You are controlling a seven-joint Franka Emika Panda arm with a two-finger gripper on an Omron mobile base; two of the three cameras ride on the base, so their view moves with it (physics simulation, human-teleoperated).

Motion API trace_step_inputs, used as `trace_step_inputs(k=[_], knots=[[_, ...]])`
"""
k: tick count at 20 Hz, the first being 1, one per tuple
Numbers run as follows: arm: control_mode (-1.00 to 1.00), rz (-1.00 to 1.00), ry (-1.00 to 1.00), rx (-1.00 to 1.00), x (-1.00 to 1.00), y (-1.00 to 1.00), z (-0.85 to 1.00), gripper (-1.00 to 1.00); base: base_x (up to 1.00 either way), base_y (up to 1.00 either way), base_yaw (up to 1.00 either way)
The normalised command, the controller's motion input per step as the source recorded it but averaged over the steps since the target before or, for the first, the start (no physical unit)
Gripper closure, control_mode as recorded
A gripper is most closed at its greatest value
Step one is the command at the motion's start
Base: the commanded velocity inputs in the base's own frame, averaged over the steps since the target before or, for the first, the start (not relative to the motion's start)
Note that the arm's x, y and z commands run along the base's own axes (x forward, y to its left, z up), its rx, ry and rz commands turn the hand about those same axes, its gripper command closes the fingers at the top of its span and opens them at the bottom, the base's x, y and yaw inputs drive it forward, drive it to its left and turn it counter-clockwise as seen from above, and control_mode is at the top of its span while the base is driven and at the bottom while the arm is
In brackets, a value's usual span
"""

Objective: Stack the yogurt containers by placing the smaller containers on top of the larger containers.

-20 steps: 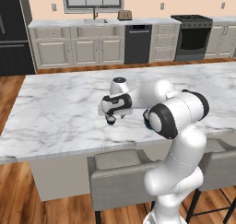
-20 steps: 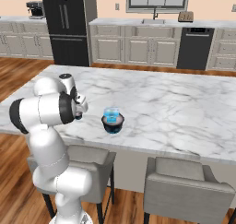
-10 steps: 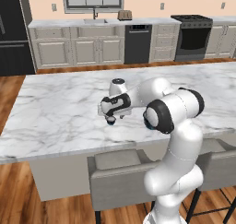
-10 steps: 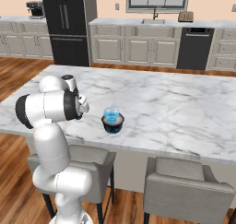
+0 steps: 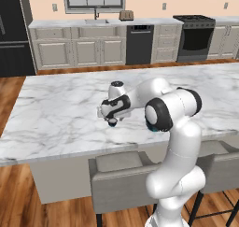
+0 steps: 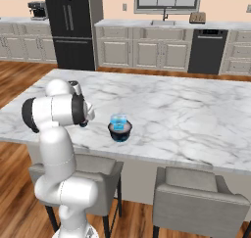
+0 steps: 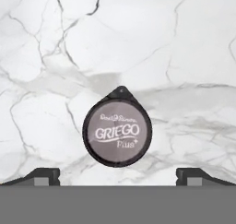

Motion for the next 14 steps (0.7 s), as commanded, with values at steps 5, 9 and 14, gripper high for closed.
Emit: trace_step_inputs(k=[5, 9, 14], knots=[[-1.0, -0.02, 0.0, 0.0, 0.16, 0.04, -0.13, -1.0, 0.0, 0.0, 0.0], [-1.0, -0.03, 0.0, 0.0, 0.16, 0.0, -0.1, -1.0, 0.0, 0.0, 0.0], [-1.0, -0.03, 0.0, 0.0, 0.11, 0.0, -0.08, -1.0, 0.0, 0.0, 0.0]])
